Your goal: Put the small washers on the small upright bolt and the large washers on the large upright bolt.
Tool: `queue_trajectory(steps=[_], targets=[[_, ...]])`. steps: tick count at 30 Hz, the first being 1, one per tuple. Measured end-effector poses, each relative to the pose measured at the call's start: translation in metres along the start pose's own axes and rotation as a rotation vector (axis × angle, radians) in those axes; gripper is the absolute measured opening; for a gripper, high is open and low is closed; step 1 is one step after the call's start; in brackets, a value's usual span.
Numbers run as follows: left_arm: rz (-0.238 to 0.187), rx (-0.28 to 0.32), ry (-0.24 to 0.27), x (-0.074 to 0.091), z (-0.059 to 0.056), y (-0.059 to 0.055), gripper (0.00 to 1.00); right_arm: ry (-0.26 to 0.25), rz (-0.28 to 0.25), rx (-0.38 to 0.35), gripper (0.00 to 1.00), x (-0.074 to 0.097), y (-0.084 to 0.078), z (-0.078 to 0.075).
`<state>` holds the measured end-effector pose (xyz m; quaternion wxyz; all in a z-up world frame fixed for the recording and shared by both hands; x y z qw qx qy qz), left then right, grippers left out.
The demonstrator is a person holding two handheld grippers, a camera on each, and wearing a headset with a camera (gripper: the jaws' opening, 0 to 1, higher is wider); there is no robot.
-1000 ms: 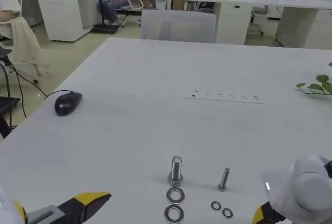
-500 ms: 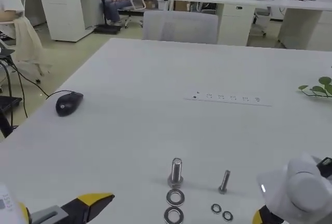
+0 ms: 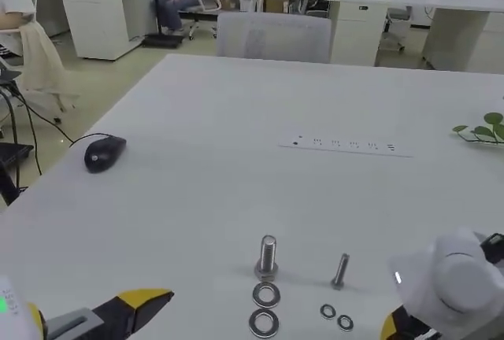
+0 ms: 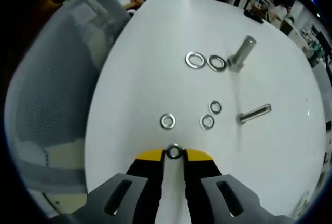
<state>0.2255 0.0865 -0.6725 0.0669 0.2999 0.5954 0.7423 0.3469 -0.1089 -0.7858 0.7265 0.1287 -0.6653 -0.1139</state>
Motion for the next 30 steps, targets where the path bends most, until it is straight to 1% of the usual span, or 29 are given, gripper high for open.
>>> queue_trajectory(steps=[2, 7, 12, 23, 25, 30], targets=[[0.008, -0.004, 0.002, 0.000, 0.001, -0.001, 0.58, 0.000, -0.002, 0.003, 0.16, 0.000, 0.000, 0.000], [0.007, -0.002, 0.001, -0.001, 0.001, -0.001, 0.58, -0.012, 0.014, 0.027, 0.15, -0.001, 0.000, 0.001], [0.003, -0.001, 0.000, -0.002, 0.001, -0.001, 0.58, -0.009, 0.015, 0.003, 0.14, -0.001, 0.001, -0.001], [0.002, -0.008, 0.005, 0.001, 0.003, 0.001, 0.57, -0.014, 0.024, -0.013, 0.12, 0.000, 0.003, -0.001], [0.001, -0.009, 0.002, 0.001, 0.002, 0.001, 0.57, -0.007, 0.020, -0.020, 0.12, 0.002, 0.005, -0.001], [-0.001, -0.017, -0.007, 0.000, 0.000, 0.002, 0.57, -0.019, 0.014, -0.015, 0.12, 0.012, 0.012, -0.006]])
Point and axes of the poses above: the centre of the closed fingertips' face, and the gripper's own axes: x roughly backward along the fingers, z roughly to its left, y roughly out of its top, the point moved 4 cm from there along x, roughly backward along the fingers, and after that the axes turned 15 degrees about -x, right-handed, at the moved point
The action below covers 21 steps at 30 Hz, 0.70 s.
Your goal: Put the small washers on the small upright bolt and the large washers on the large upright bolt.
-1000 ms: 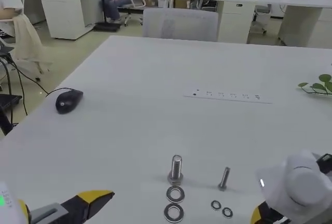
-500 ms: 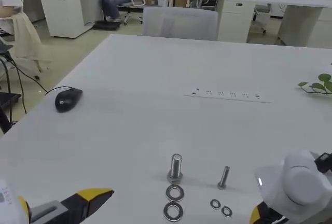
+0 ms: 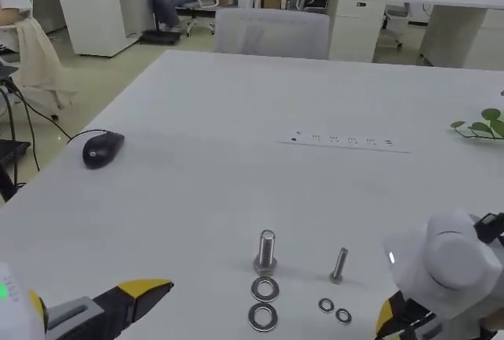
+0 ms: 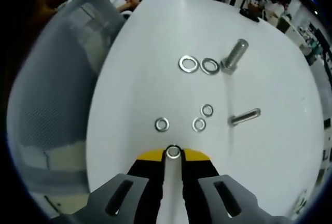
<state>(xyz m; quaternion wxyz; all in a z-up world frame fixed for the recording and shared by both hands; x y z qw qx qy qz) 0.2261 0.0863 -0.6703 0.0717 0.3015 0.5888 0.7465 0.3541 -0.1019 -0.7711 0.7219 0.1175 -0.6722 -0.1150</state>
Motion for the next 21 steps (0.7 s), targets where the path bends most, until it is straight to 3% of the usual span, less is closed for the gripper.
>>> queue_trajectory(steps=[11, 21], targets=[[-0.014, 0.000, 0.001, -0.001, 0.001, 0.004, 0.57, -0.037, -0.014, 0.019, 0.12, 0.022, 0.016, -0.015], [0.002, -0.011, -0.007, -0.002, 0.001, 0.001, 0.57, -0.090, -0.049, 0.031, 0.12, 0.046, 0.042, -0.042]])
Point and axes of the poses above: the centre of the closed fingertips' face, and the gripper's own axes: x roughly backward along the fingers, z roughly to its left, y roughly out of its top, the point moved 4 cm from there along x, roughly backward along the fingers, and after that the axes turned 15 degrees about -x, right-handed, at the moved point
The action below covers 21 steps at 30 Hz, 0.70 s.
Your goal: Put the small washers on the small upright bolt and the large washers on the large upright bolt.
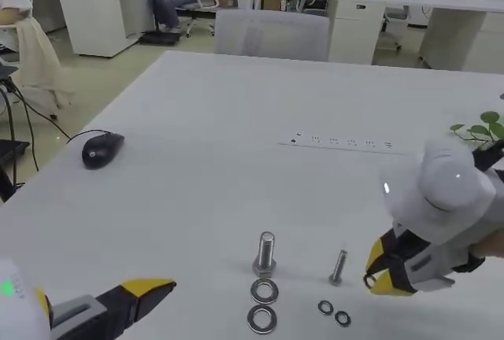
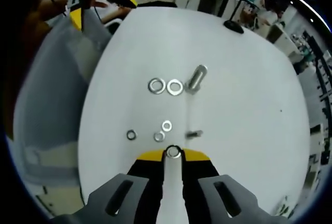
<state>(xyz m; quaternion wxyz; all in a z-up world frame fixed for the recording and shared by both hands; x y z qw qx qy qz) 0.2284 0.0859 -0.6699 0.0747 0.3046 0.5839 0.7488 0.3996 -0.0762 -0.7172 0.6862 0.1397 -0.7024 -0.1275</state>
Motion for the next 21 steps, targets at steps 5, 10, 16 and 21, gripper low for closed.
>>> queue_trajectory(steps=[5, 10, 16, 21], targets=[[0.008, -0.007, 0.001, -0.001, 0.003, -0.001, 0.57, -0.016, -0.010, 0.004, 0.12, 0.005, 0.012, -0.012], [0.009, -0.012, -0.004, -0.004, 0.004, 0.000, 0.57, -0.015, -0.011, 0.003, 0.12, 0.004, 0.017, -0.018], [0.003, -0.009, -0.001, -0.007, 0.006, 0.001, 0.57, -0.010, -0.004, 0.010, 0.12, 0.001, 0.021, -0.021], [-0.002, -0.010, -0.006, -0.008, 0.006, 0.003, 0.57, -0.001, 0.004, 0.015, 0.12, -0.004, 0.023, -0.023]])
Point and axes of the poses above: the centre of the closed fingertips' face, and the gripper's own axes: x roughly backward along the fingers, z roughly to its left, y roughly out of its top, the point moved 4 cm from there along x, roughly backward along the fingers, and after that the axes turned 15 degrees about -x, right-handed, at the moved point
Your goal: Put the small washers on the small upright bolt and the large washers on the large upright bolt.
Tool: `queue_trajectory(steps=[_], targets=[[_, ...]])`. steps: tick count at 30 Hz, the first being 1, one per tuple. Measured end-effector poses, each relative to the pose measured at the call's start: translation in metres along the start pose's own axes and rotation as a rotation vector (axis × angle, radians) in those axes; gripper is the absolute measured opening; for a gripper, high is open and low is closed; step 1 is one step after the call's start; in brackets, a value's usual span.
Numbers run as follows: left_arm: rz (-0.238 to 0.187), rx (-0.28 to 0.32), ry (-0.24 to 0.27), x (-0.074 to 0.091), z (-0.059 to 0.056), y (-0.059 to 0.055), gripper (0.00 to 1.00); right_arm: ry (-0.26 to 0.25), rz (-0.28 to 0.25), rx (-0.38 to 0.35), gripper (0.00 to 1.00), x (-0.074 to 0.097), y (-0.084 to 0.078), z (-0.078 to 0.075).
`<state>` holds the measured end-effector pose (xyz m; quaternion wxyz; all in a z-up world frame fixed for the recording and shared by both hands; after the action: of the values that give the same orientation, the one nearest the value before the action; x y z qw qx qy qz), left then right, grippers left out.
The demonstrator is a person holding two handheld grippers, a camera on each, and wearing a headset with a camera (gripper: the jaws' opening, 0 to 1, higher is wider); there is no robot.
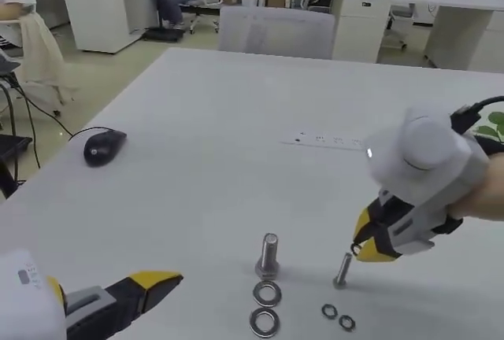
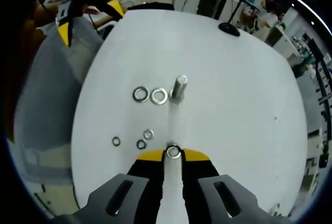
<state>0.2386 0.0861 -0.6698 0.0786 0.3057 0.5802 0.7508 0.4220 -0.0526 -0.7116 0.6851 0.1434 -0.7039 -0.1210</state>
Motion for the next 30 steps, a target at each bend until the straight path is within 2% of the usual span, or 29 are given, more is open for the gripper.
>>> queue_trajectory(steps=[13, 30], targets=[[-0.001, 0.015, -0.006, -0.002, 0.000, -0.001, 0.57, 0.018, 0.017, 0.005, 0.12, -0.010, 0.002, -0.002], [0.003, 0.021, -0.001, -0.003, 0.003, -0.002, 0.57, 0.035, 0.056, 0.021, 0.13, -0.026, -0.006, -0.005]])
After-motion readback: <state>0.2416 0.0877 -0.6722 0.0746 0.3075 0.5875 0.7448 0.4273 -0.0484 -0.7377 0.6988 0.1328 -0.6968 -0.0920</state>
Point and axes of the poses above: the centre of the closed fingertips' face, and the gripper's own axes: x roughly backward along the fingers, z roughly to its left, y roughly out of its top, the point moved 4 cm from there along x, roughly backward along the fingers, and after that the axes turned 15 degrees about -x, right-handed, at the moved point
